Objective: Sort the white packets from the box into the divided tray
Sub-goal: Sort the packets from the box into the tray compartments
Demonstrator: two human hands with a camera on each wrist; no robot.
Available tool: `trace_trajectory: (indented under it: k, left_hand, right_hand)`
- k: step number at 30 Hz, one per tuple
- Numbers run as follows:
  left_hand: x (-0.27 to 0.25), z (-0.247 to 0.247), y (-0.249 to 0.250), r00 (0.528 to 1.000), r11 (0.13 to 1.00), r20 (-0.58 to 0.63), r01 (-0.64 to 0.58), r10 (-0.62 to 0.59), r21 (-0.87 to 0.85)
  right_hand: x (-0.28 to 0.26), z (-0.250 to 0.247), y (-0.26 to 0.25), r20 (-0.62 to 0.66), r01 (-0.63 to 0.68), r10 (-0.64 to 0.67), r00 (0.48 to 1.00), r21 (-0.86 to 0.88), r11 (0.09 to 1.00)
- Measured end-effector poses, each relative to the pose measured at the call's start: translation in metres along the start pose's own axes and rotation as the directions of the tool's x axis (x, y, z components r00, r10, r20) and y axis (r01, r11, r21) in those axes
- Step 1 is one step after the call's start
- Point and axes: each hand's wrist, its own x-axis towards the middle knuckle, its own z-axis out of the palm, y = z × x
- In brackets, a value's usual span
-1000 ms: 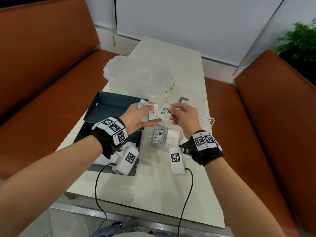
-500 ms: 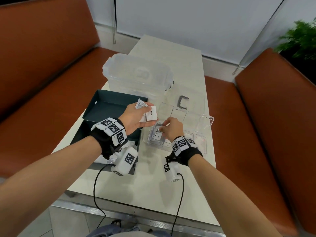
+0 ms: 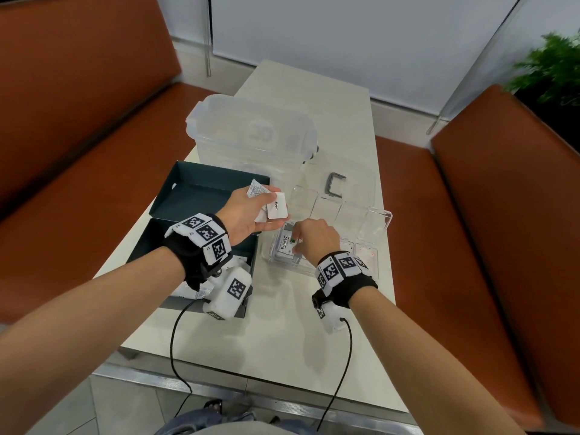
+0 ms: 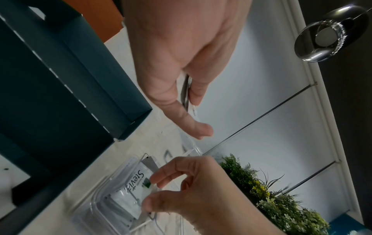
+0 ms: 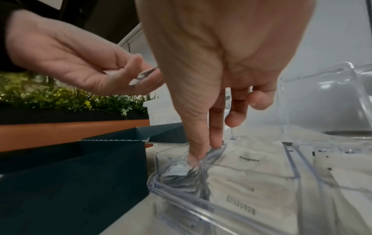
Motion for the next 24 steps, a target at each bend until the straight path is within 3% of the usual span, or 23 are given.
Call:
trace_trajectory:
  k: [4, 11, 15, 19, 22, 24]
  left_hand:
    - [-0.002, 0.006, 0.002, 0.998, 0.997, 0.039, 0.049, -0.046, -0.059]
    - [-0.007, 0.007, 0.007, 0.983, 0.962, 0.143, 0.149, -0.119, -0.228]
    - [-0.008, 0.005, 0.006, 0.984, 0.976, 0.141, 0.131, -0.107, -0.172]
    - [-0.009, 0.008, 0.006, 0.988, 0.994, 0.129, 0.090, -0.082, -0.055]
    - [-0.009, 0.017, 0.003, 0.986, 0.998, 0.157, 0.043, -0.049, 0.047]
    - [-0.008, 0.027, 0.001, 0.984, 0.997, 0.179, 0.013, -0.026, 0.076]
  right_hand:
    - [0.004, 0.004, -0.006, 0.013, 0.037, -0.035, 0.999, -0.128, 0.991]
    - [0.006, 0.004, -0.007, 0.038, 0.014, -0.013, 0.999, -0.030, 0.999]
    - [-0.001, -0.009, 0.006, -0.128, 0.049, -0.018, 0.992, 0.240, 0.970]
    - [-0.007, -0.036, 0.011, -0.326, 0.095, 0.127, 0.937, 0.585, 0.805]
    - [-0.013, -0.057, 0.014, -0.281, 0.122, 0.124, 0.952, 0.717, 0.686]
    - [-0.017, -0.065, 0.019, -0.237, 0.122, 0.078, 0.968, 0.720, 0.683]
